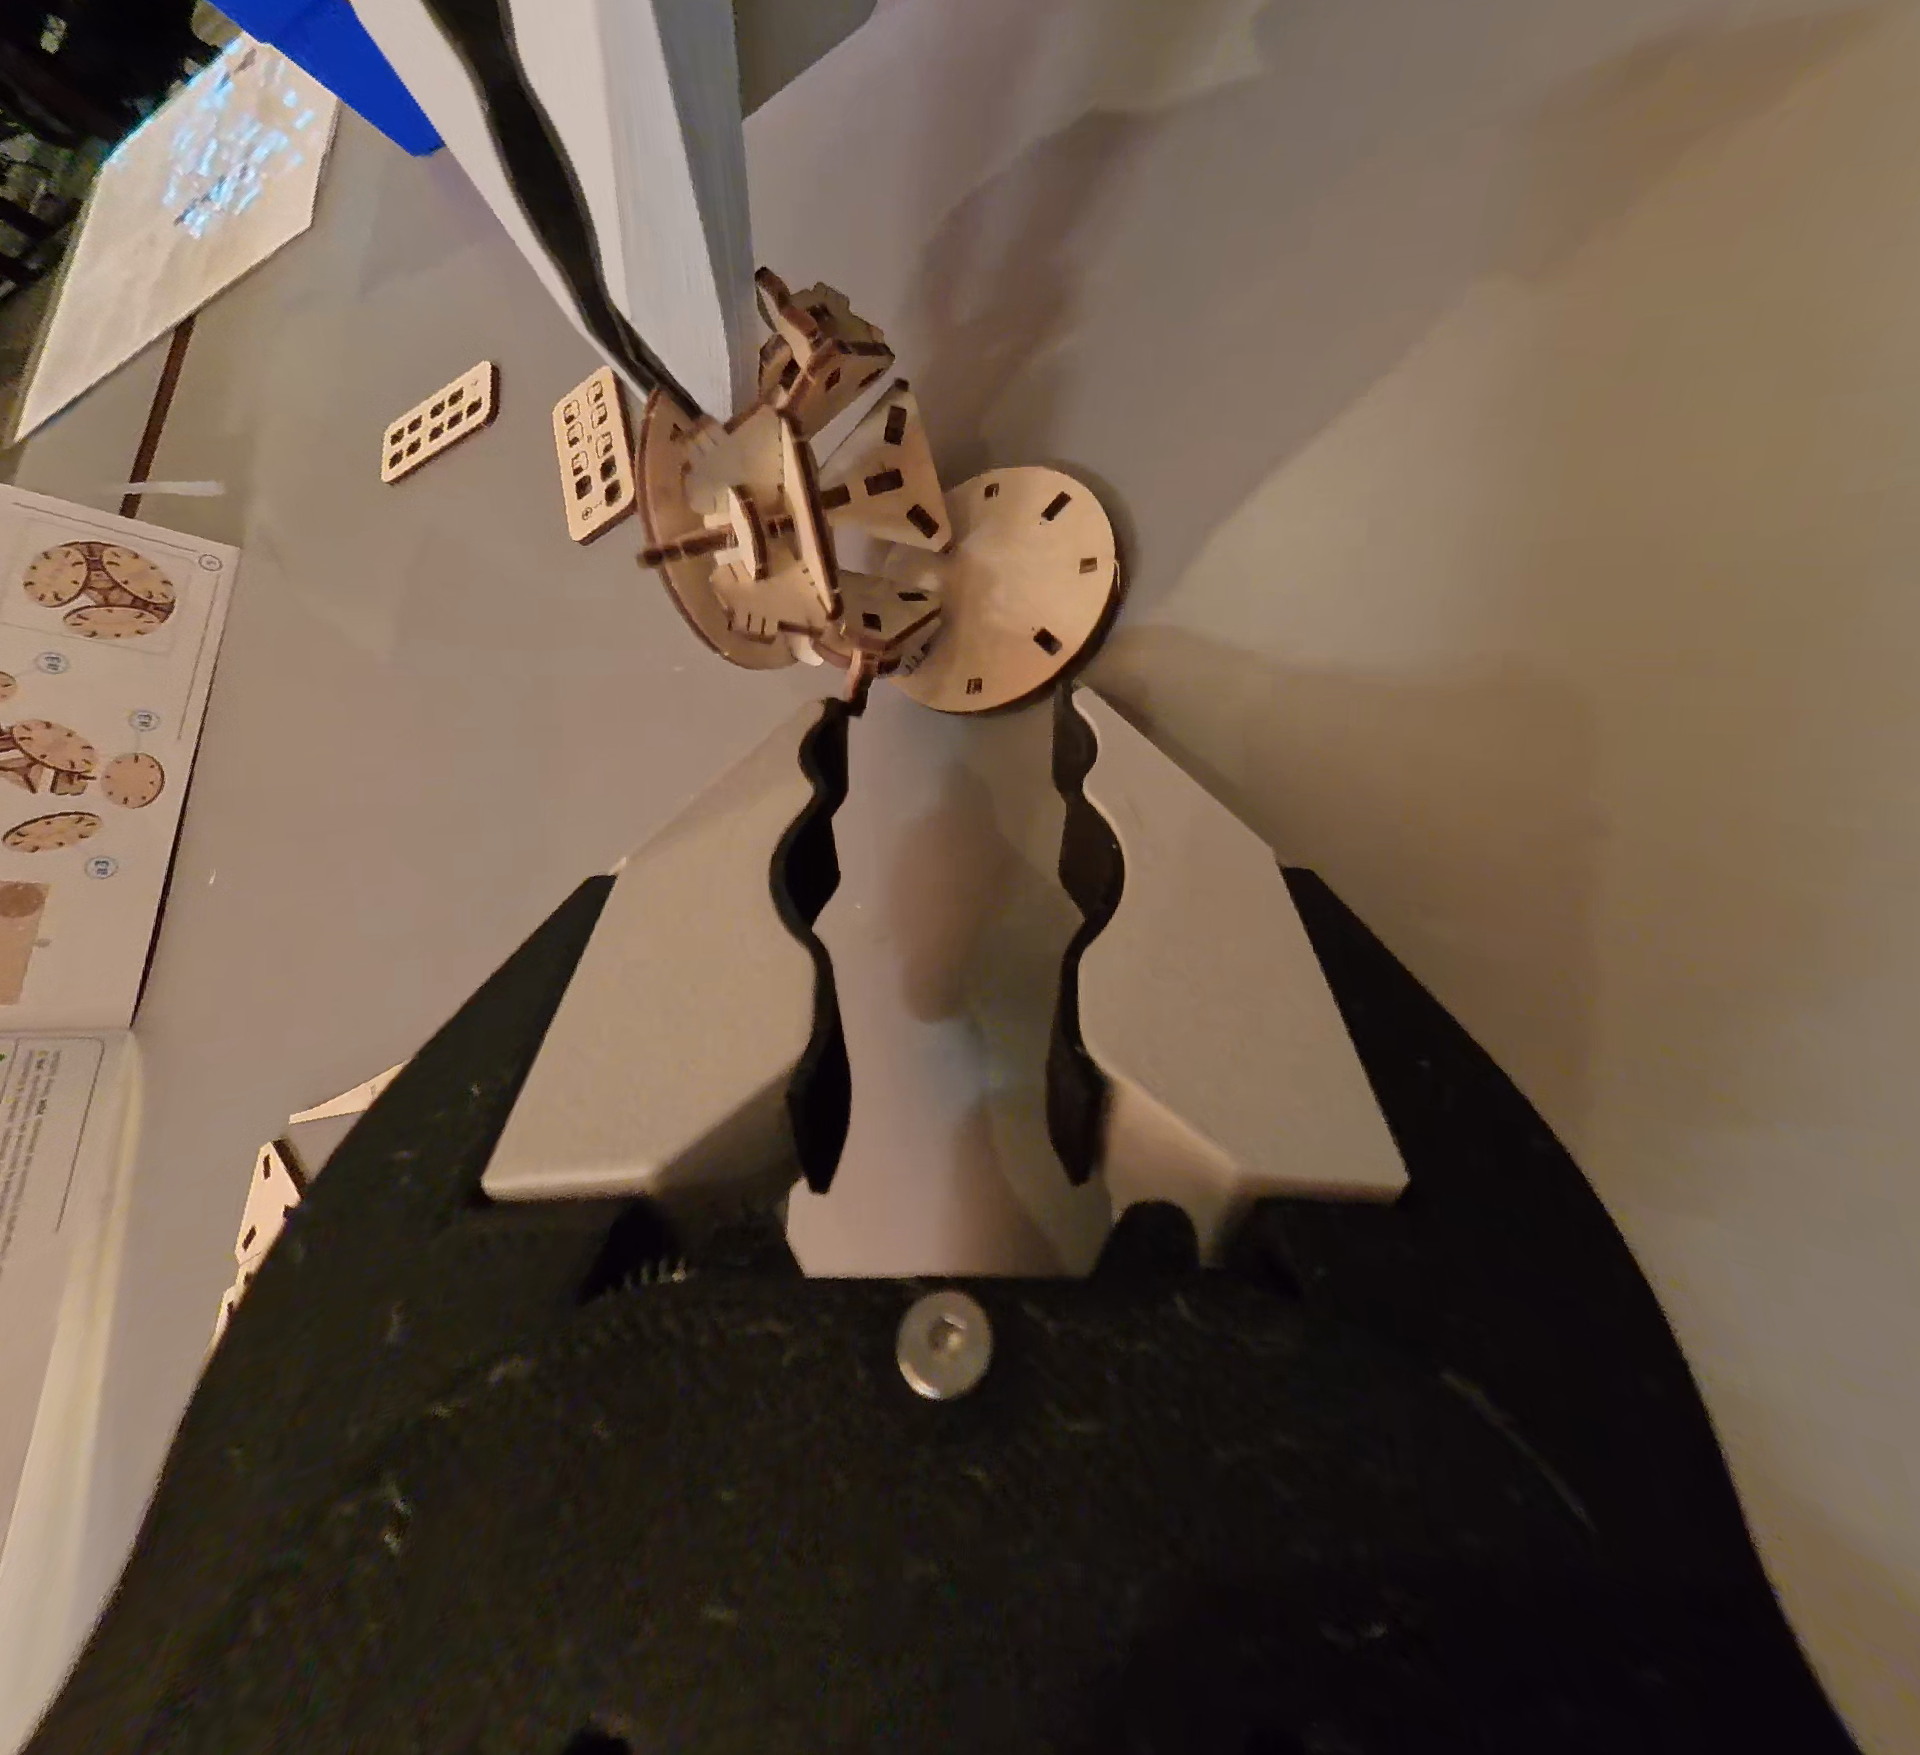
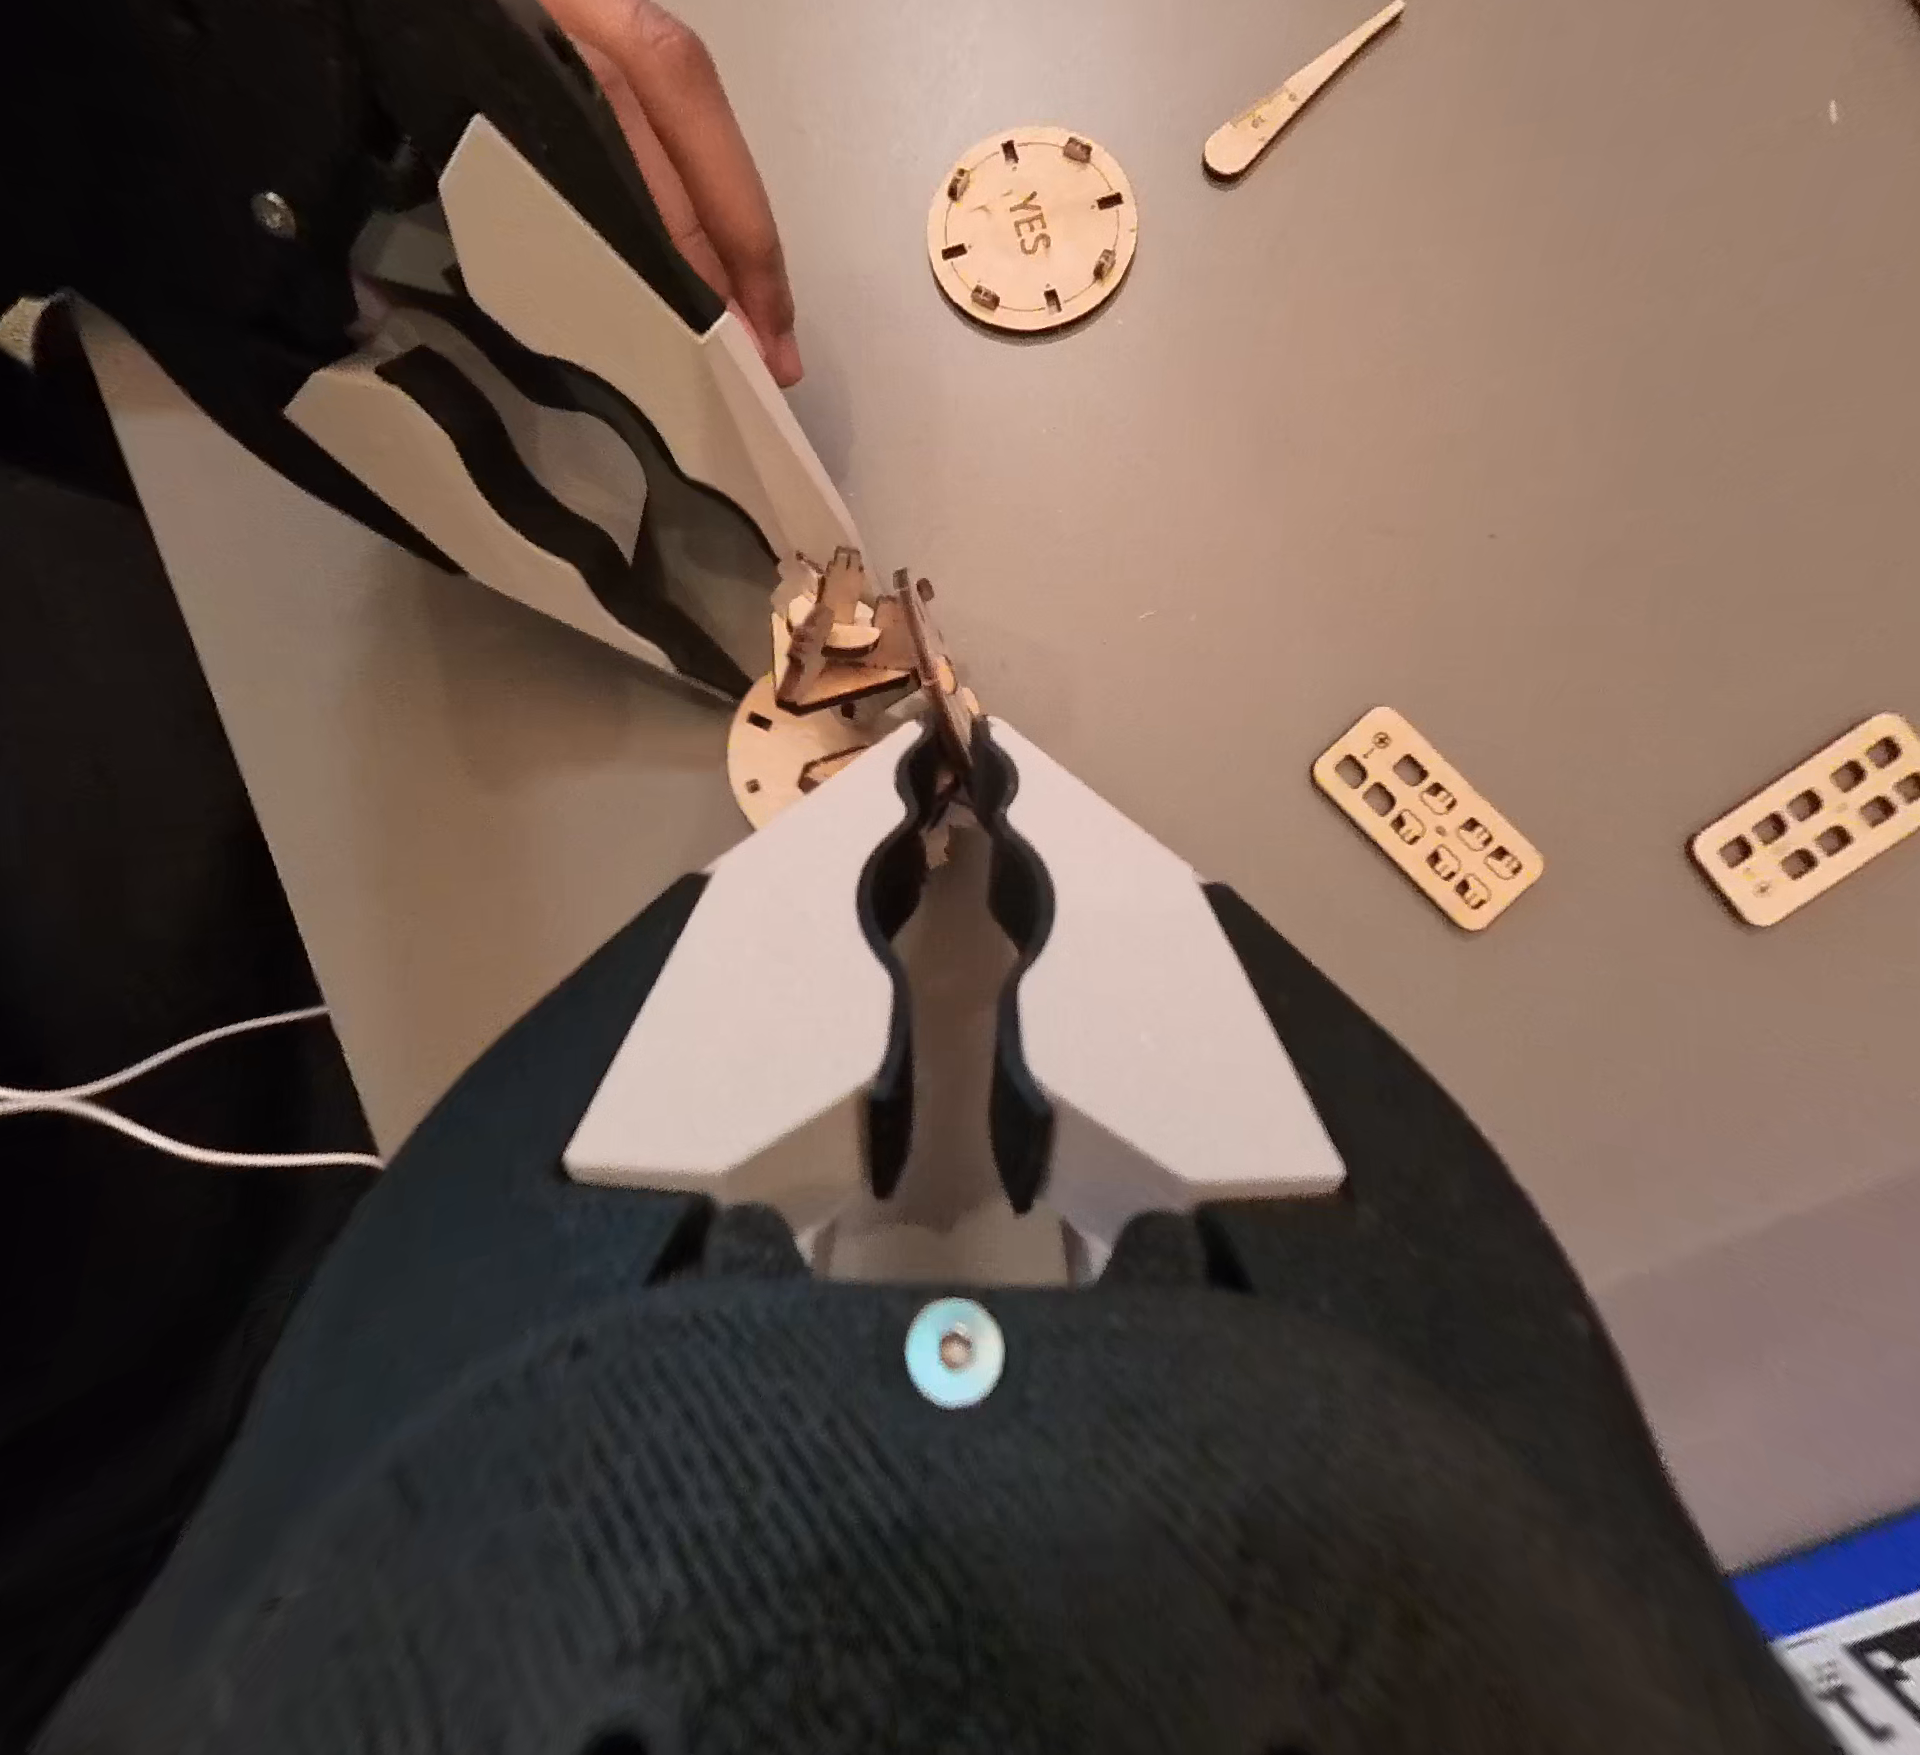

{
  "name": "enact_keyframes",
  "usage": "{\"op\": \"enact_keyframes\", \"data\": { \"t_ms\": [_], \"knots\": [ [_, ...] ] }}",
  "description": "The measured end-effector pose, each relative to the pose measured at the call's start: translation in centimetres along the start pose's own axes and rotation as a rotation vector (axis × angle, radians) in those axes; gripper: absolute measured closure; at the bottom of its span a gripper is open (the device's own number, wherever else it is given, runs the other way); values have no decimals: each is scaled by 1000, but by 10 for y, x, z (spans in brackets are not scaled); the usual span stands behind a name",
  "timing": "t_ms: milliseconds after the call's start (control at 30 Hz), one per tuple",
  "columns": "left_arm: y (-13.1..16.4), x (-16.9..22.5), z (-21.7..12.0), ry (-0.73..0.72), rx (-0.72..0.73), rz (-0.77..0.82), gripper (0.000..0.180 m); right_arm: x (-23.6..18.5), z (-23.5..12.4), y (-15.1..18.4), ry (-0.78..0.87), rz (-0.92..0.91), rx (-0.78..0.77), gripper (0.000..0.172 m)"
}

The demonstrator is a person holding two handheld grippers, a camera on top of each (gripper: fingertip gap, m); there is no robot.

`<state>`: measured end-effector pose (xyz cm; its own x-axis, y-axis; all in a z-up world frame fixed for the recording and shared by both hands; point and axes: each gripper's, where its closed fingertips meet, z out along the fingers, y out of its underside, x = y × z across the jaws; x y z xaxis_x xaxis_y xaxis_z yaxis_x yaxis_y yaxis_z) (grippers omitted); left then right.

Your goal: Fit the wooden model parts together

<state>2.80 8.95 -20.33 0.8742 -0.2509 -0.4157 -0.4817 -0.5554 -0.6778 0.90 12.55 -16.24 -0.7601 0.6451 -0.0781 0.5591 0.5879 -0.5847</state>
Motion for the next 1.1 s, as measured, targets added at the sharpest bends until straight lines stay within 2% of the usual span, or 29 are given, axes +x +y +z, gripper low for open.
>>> {"op": "enact_keyframes", "data": {
  "t_ms": [133, 333, 433, 700, 1100],
  "knots": [
    [4, 1, -1, 40, -16, -56, 146, -5, -1, 0, -22, -102, 43, 168],
    [15, -1, -14, 220, -15, -317, 139, -10, -3, 3, -85, -202, 30, 168],
    [14, -7, -21, 255, 31, -402, 138, -16, -3, 4, -96, -261, 3, 168],
    [13, -14, -22, 217, 47, -390, 138, -25, -3, 3, -83, -389, -2, 168],
    [14, -16, -21, 210, 48, -393, 139, -19, -1, 3, -162, -236, -10, 168]
  ]
}}
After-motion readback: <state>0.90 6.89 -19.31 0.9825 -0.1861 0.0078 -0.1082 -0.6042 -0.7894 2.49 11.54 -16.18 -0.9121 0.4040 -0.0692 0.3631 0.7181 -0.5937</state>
